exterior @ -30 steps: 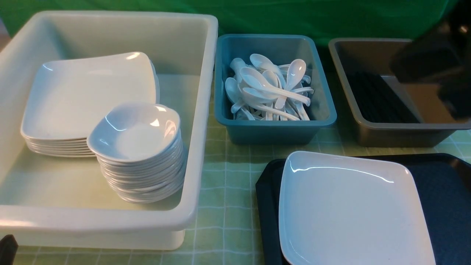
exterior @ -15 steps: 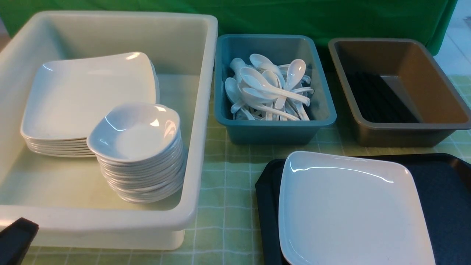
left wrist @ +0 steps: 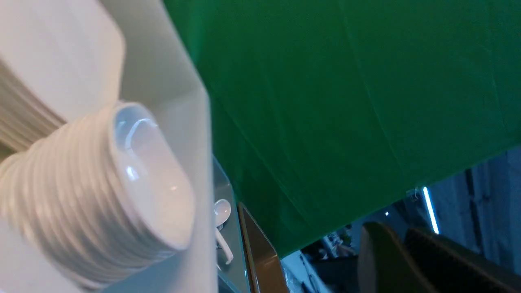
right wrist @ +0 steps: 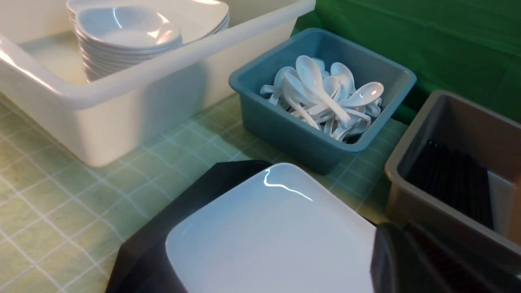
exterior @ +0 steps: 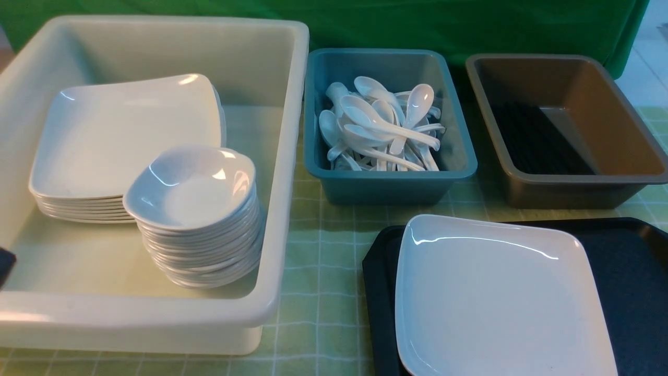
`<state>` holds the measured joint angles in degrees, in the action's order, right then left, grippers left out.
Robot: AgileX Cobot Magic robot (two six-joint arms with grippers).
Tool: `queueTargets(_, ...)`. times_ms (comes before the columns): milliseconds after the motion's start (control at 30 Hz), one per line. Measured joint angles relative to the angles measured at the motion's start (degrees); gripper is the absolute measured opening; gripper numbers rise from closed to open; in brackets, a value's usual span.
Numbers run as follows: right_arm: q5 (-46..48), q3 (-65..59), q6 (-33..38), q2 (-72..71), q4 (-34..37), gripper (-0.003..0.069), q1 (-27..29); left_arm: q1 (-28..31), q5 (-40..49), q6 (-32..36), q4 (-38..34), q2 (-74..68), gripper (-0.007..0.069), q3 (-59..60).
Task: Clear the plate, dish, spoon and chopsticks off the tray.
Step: Use the left arm to grab a plate from the dinner plate
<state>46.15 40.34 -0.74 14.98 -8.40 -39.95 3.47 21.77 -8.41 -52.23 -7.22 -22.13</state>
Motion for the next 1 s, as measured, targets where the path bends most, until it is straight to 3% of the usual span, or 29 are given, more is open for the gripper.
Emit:
queueTargets(167,0.1,0.0,0.0,0.0,0.0,0.0018,0.0,0.0,19.0,2.7,11.3,-18.3,-0.0013,-19.0)
queueTargets(200,0.6,0.0,0.0,0.0,-0.1,0.002,0.0,0.0,27.9,7.3,13.1,-27.6,-0.0013,-25.7)
queueTargets(367,4.4,0.0,0.0,0.0,-1.1,0.0031,0.0,0.0,42.7,17.5,12.5,-49.2,-0.0013,-41.1)
queueTargets(500,6.5,0.0,0.0,0.0,-2.2,0.0036,0.0,-3.8,45.7,20.6,10.3,-61.1,-0.0012,-44.7)
queueTargets(533,6.6,0.0,0.0,0.0,-2.2,0.0038,0.0,-7.7,46.0,20.7,10.2,-64.4,-0.0012,-44.9)
queueTargets(567,6.6,0.0,0.0,0.0,-2.2,0.0038,0.0,-7.7,46.0,20.7,10.2,-64.4,-0.0012,-44.9)
queueTargets(633,6.6,0.0,0.0,0.0,-2.3,0.0043,0.0,-17.3,46.4,19.9,10.9,-69.9,-0.0005,-45.1)
queueTargets(800,6.5,0.0,0.0,0.0,-2.3,0.005,0.0,-34.1,42.0,13.1,18.8,-80.7,0.0059,-49.0)
queueTargets(1000,3.6,0.0,-1.0,0.0,-2.3,0.005,0.0,-43.7,43.5,3.9,31.6,-96.2,0.0185,-63.2)
